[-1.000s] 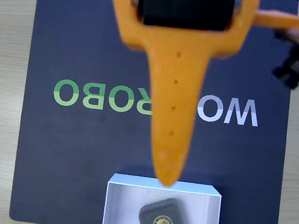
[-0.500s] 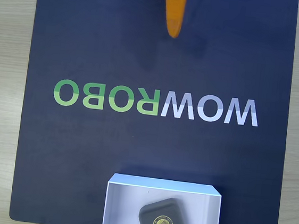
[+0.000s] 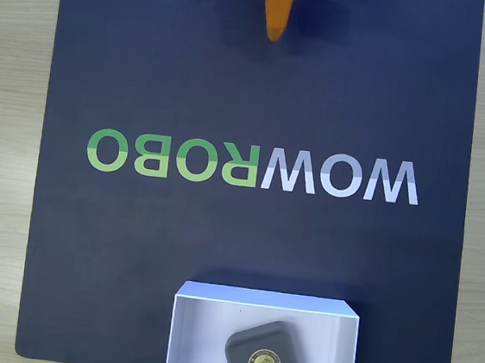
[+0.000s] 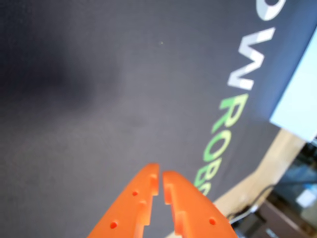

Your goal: Grab the usb to bin

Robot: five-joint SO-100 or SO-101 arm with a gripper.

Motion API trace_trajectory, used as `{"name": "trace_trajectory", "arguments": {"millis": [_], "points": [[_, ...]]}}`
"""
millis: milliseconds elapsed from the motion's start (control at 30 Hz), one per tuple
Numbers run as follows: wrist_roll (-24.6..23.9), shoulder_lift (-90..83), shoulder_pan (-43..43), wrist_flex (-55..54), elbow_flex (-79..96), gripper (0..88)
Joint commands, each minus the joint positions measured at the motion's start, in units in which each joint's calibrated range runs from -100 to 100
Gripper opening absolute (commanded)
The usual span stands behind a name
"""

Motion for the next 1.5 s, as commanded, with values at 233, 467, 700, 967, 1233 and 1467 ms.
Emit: {"name": "trace_trajectory", "arguments": {"millis": [233,467,700,967,1233,1467], "points": [[0.6,0.1,0.4,3.4,0.6,0.9],[0.3,0.1,0.4,3.9,0.5,0.9],[0.5,0.1,0.5,3.9,0.5,0.9],[0.3,0.1,0.7,3.9,0.4,1.0],[0.6,0.1,1.3,3.9,0.4,1.0],[0.6,0.1,1.3,3.9,0.4,1.0]]}}
